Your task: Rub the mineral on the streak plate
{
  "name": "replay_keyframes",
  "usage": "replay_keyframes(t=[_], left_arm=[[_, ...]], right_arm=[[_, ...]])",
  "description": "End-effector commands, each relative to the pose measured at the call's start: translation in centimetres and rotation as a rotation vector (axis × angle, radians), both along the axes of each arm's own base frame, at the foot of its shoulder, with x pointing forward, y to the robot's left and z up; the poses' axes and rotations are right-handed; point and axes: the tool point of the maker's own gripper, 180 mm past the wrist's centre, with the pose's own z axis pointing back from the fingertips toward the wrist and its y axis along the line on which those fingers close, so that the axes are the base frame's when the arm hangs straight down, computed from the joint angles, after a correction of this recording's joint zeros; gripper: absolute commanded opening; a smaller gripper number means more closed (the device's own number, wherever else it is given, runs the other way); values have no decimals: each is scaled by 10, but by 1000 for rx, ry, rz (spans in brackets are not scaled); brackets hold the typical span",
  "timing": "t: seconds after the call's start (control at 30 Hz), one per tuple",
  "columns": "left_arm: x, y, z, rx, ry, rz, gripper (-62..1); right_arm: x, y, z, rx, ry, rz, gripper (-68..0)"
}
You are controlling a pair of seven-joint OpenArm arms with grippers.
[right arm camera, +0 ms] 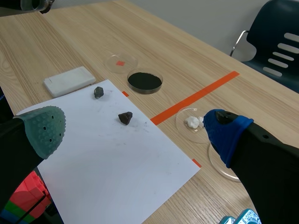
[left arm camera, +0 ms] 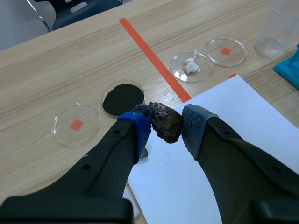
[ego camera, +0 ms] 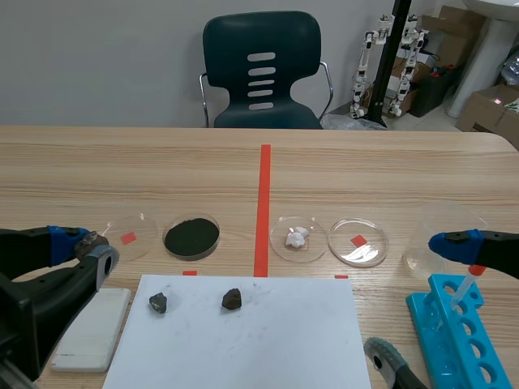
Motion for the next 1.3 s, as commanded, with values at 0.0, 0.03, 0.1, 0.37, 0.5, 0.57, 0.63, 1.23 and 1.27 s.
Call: replay_keyframes(t=[0.0,0.03,0.1,0.37,0.5,0.57,0.63,1.23,1.27], left_arm=[[2,-2,8,-22,-29,4,-483],[2,-2,8,-22,-29,4,-483],[2,-2,8,-22,-29,4,-483],[2,-2,8,-22,-29,4,-483],[2,-2,8,-22,-29,4,-483],[2,-2,8,-22,-29,4,-483],[2,-2,8,-22,-29,4,-483],[22,24,-43,79,225,165,-483],[24,28,-50,88,253,182,-483]], right_arm=[[3,-1,7,13,-21,1,-54],[3,-1,7,13,-21,1,-54],[3,-1,7,13,-21,1,-54],[3,-1,7,13,-21,1,-54],[3,-1,7,13,-21,1,-54],[3,-1,7,13,-21,1,-54],[3,-1,7,13,-21,1,-54],[3,-1,7,13,-21,1,-54],[3,-1,7,13,-21,1,-54]])
